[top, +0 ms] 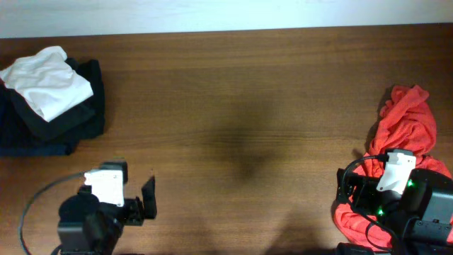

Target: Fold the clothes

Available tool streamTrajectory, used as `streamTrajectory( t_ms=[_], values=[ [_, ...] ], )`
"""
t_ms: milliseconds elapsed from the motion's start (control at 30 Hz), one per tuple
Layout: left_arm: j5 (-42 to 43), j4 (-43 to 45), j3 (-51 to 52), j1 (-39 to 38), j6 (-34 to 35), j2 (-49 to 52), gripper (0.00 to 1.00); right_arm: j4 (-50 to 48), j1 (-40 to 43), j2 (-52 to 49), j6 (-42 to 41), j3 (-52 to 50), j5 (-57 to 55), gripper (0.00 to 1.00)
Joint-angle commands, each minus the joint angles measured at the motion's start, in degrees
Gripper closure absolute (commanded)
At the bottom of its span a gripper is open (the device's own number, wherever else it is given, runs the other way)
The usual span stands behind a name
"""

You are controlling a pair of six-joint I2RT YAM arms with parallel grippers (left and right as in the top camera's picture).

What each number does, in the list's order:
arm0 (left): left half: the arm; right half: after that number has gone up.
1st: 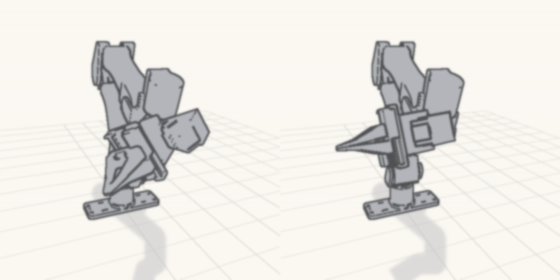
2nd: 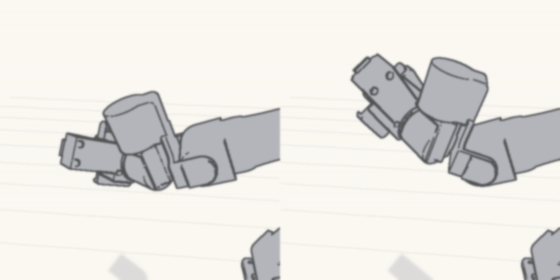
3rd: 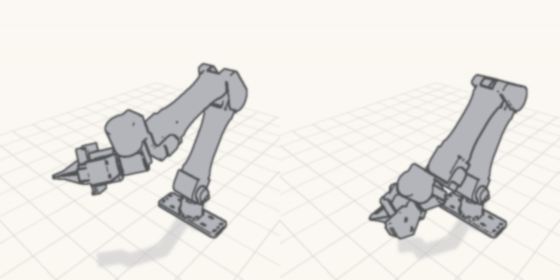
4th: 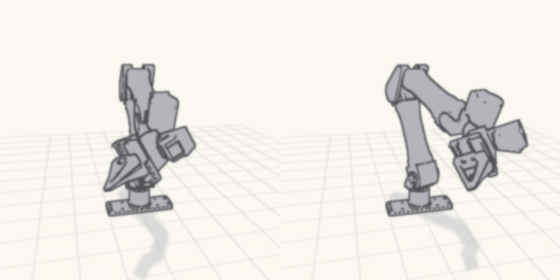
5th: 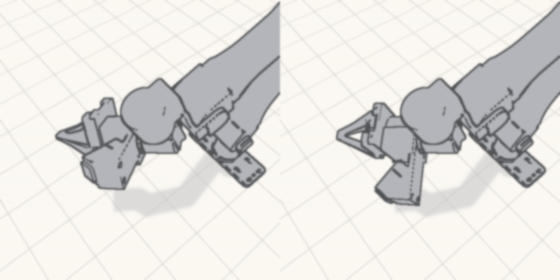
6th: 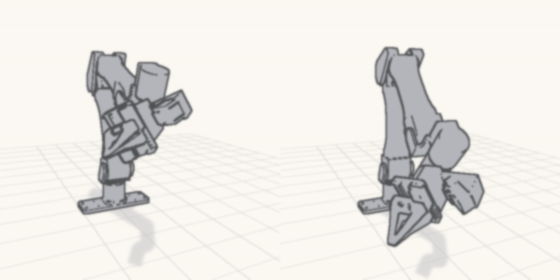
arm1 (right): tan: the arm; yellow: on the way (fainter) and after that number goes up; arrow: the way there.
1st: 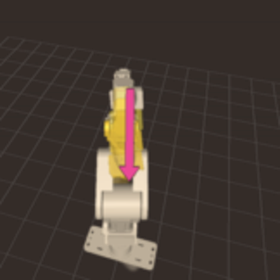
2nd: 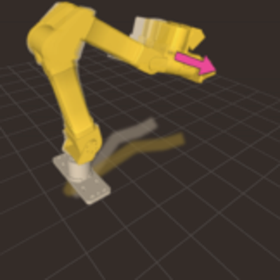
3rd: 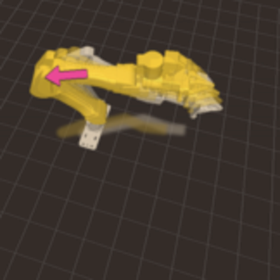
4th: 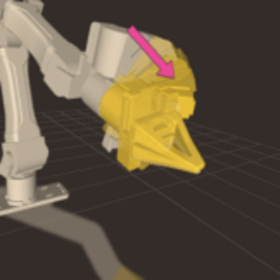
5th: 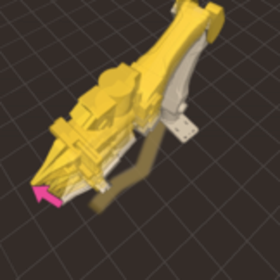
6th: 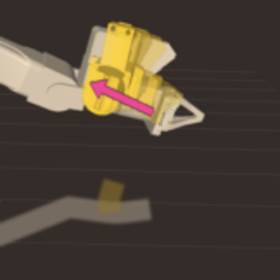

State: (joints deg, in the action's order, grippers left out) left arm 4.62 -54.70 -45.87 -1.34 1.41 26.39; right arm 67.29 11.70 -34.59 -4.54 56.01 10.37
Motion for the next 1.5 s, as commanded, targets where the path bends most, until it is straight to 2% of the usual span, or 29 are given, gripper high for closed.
streamTrajectory(
  t_ms=[0, 67, 133, 333, 400, 533, 600, 733, 833, 933, 1467],
  values=[
    [0.0, -6.4, 0.4, 0.3, 0.5, -0.3, 0.01, -0.1, 0.3, 0.2, -0.3, -0.1, -0.5, 0.01],
    [0.0, -10.8, 0.4, 0.3, 0.5, -0.3, 0.01, -0.1, -3.9, 1.3, -0.3, -0.2, -0.5, 0.01],
    [0.0, -10.7, 0.4, 0.3, 0.5, -0.3, 0.01, 0.1, -6.1, 4.0, -0.3, -0.2, -4.9, 0.01],
    [0.0, -10.7, 0.4, 0.3, 0.5, -0.3, 0.01, 0.1, -6.6, 14.0, -0.3, -3.1, -7.9, 0.01],
    [0.0, -10.7, 0.4, 0.3, 0.5, -0.3, 0.01, -3.5, -6.6, 18.3, -0.3, -6.6, -7.8, 0.01],
    [0.0, -10.7, 0.4, 0.3, 0.5, -0.3, 0.01, -25.0, -10.4, 28.9, 1.2, -22.1, -8.1, 0.01],
    [0.0, -10.7, 0.4, 0.3, 0.5, -0.3, 0.01, -38.8, -11.3, 33.8, 1.3, -32.3, -8.1, 0.01],
    [0.0, -10.7, 0.4, 0.3, 0.5, -0.3, 0.01, -62.7, -11.3, 34.4, 1.4, -46.5, -8.2, 0.01],
    [0.0, -10.7, 0.4, 0.3, 0.5, -0.3, 0.01, -72.4, -11.3, 34.4, 1.4, -55.6, -8.7, 0.01],
    [0.0, -10.7, 0.4, 0.3, 0.5, -0.3, 0.01, -62.8, -11.3, 34.4, 1.3, -55.7, -9.4, 0.01],
    [0.0, -10.7, 0.4, 0.3, 0.5, -0.3, 0.01, -62.8, -11.3, 34.3, 1.3, -55.7, -9.6, 0.01]
  ],
)
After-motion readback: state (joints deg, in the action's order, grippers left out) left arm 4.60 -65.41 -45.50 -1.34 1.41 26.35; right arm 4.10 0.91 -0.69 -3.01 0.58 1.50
